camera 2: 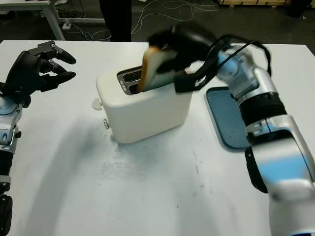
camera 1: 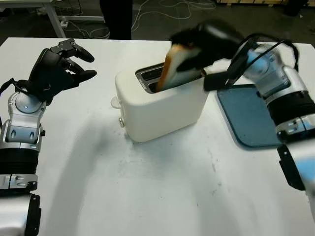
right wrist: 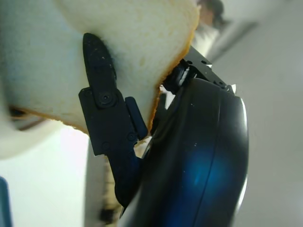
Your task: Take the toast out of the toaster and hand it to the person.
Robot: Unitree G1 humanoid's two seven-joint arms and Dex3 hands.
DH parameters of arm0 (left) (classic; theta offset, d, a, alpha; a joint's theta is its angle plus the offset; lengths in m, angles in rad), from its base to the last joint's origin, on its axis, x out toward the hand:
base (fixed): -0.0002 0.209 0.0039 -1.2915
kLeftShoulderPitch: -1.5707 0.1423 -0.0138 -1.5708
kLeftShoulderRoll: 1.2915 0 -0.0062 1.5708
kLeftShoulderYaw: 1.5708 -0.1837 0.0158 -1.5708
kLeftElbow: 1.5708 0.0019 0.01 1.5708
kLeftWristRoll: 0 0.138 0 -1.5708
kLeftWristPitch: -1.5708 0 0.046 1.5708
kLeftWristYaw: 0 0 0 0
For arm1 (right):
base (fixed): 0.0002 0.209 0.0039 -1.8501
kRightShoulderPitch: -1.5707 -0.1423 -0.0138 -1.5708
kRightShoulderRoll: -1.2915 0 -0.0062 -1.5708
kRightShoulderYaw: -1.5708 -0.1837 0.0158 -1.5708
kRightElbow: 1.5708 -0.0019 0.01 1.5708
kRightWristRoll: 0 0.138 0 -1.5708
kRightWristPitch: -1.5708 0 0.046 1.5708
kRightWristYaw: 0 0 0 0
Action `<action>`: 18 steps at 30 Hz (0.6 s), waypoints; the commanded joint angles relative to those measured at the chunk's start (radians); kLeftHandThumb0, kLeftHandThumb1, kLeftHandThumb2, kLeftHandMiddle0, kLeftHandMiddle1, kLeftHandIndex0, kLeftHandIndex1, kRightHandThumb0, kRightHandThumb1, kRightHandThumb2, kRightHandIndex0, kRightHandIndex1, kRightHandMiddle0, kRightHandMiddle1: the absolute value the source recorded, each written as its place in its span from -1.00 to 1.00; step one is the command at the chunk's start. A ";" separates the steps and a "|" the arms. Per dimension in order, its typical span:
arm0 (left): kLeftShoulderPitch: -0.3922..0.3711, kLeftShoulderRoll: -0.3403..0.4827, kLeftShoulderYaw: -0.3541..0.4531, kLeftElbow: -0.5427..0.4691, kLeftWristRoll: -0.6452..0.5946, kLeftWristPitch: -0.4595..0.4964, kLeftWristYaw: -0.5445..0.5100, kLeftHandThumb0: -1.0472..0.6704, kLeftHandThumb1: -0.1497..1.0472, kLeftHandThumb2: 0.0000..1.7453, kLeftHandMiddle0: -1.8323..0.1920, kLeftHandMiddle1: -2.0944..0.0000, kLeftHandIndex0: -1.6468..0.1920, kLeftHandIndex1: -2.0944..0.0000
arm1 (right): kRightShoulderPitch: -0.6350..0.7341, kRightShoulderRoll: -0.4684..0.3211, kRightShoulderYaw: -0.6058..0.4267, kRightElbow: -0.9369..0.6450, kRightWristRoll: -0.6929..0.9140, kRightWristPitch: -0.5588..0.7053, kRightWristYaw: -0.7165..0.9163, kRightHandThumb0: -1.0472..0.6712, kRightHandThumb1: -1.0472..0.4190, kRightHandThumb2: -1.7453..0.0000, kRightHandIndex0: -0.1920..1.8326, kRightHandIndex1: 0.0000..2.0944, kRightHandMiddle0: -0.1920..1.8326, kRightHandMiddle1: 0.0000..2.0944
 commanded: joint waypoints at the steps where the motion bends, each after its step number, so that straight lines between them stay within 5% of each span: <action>1: 0.007 -0.004 0.005 0.000 -0.006 0.000 0.006 -1.00 0.79 -0.86 0.33 -0.26 0.33 -0.16 | -0.061 0.003 -0.047 0.043 0.064 0.030 0.022 -0.35 -0.83 0.58 0.12 0.67 -0.14 0.67; 8: 0.010 -0.001 0.005 0.000 -0.004 -0.005 0.010 -1.00 0.79 -0.85 0.33 -0.26 0.33 -0.16 | -0.153 -0.010 -0.209 0.165 0.260 0.073 0.084 -0.38 -0.83 0.62 0.21 0.67 -0.04 0.67; 12: 0.010 -0.002 0.004 -0.004 -0.003 0.002 0.008 -1.00 0.79 -0.85 0.34 -0.26 0.33 -0.16 | -0.204 -0.014 -0.308 0.248 0.367 0.236 0.096 -0.33 -0.83 0.68 0.21 0.67 0.02 0.67; 18: 0.011 -0.004 0.006 -0.005 -0.008 0.011 0.007 -1.00 0.79 -0.86 0.34 -0.26 0.34 -0.16 | -0.192 -0.012 -0.382 0.367 0.406 0.326 -0.010 -0.24 -0.83 0.66 0.19 0.67 -0.12 0.66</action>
